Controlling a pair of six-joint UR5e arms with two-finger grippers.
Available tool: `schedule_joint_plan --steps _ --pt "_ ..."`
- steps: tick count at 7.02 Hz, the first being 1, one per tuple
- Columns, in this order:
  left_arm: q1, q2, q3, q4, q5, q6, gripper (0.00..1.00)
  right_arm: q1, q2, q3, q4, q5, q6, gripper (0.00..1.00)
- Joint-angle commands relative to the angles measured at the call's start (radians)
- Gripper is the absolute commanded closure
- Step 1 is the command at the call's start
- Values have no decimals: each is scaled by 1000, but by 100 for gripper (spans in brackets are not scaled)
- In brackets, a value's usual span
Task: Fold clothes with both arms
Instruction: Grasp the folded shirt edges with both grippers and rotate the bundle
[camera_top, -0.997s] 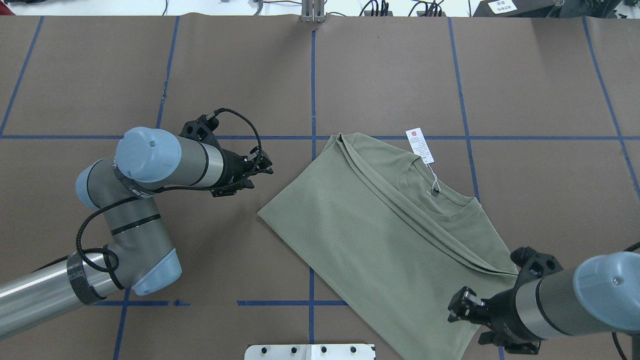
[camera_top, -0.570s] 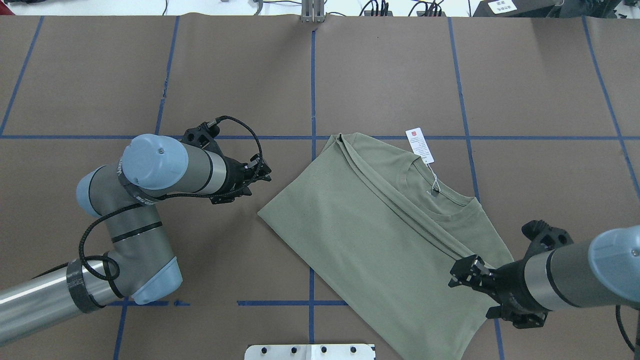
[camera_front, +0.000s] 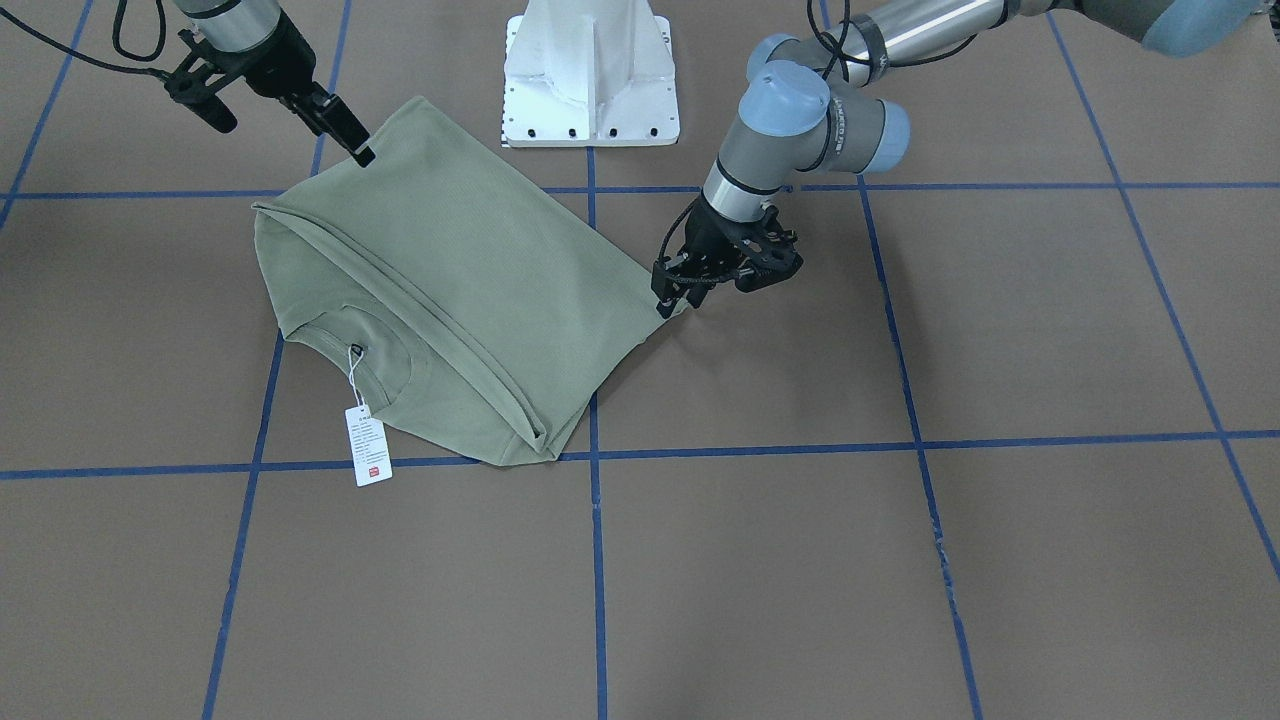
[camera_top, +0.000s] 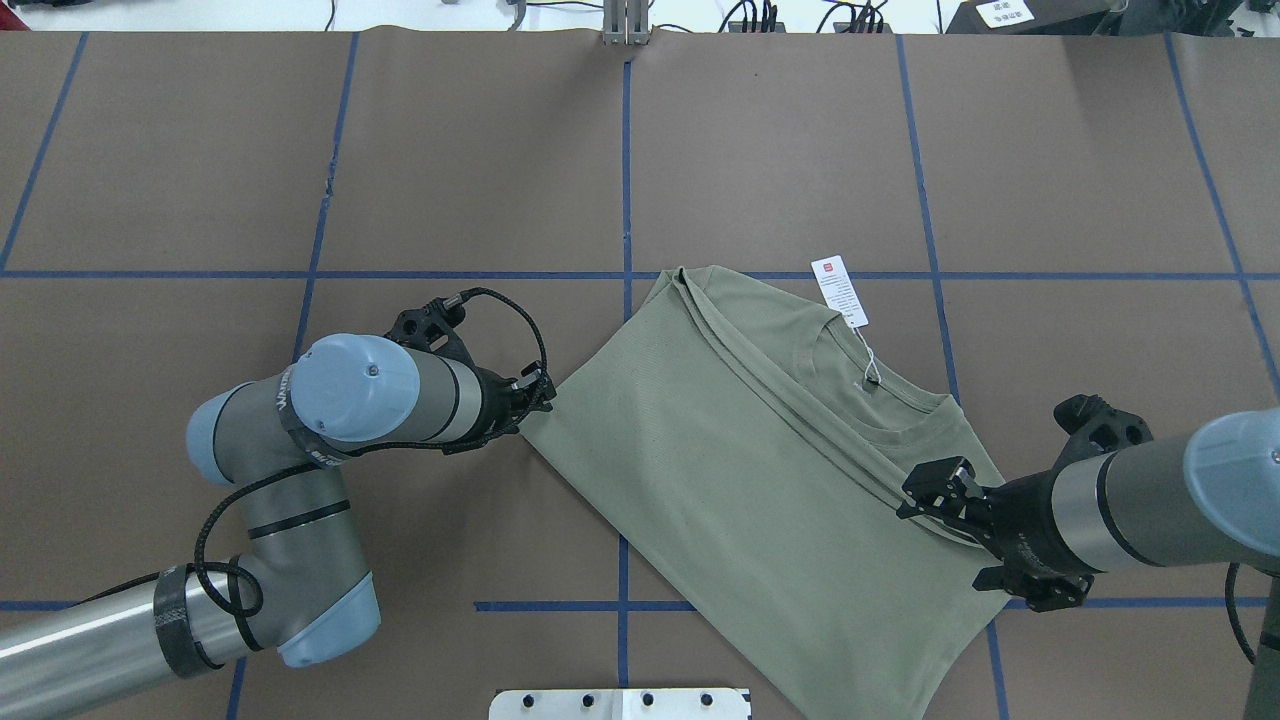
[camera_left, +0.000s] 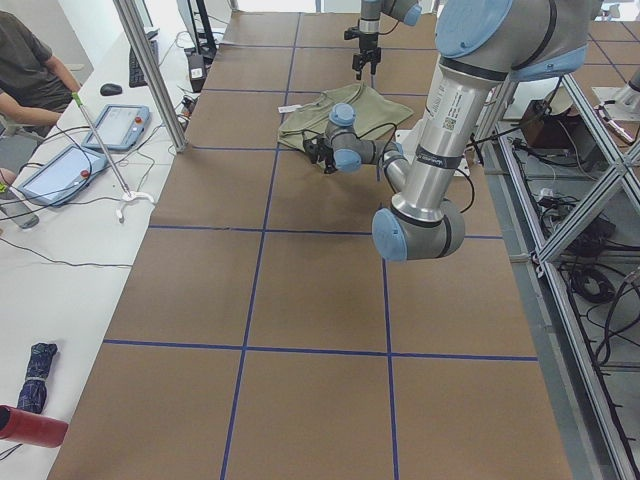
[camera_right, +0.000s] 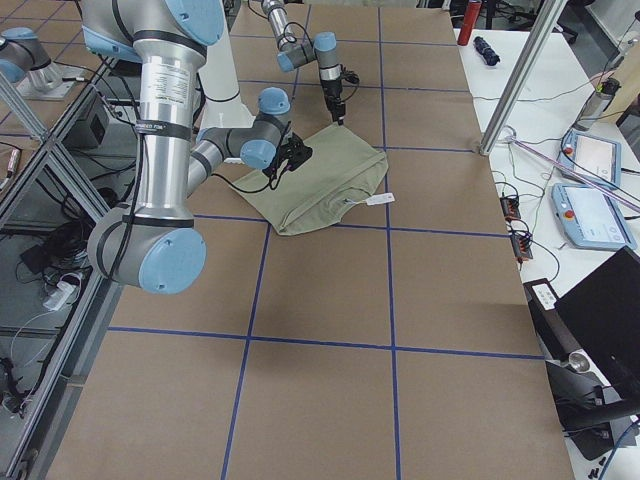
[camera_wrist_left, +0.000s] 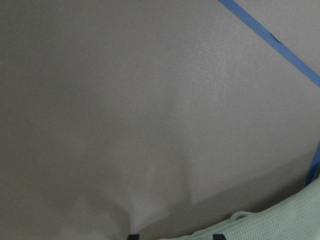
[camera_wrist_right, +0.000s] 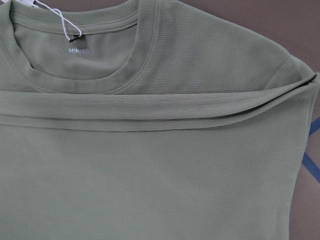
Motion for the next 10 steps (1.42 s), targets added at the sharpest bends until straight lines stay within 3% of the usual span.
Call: schedule_joint_plan --steps 1,5,7,8,10 --pt "-3 4 -4 1 11 4 100 -1 11 -5 0 0 0 0" --pt "-70 19 2 1 9 112 100 2 49 -17 0 0 0 0" --pt "-203 -14 52 -10 6 258 100 12 65 -22 0 0 0 0" --pt "-289 -115 180 -22 5 263 100 17 71 -22 0 0 0 0" --pt "-389 -351 570 -213 23 250 100 49 109 -52 0 -2 0 0"
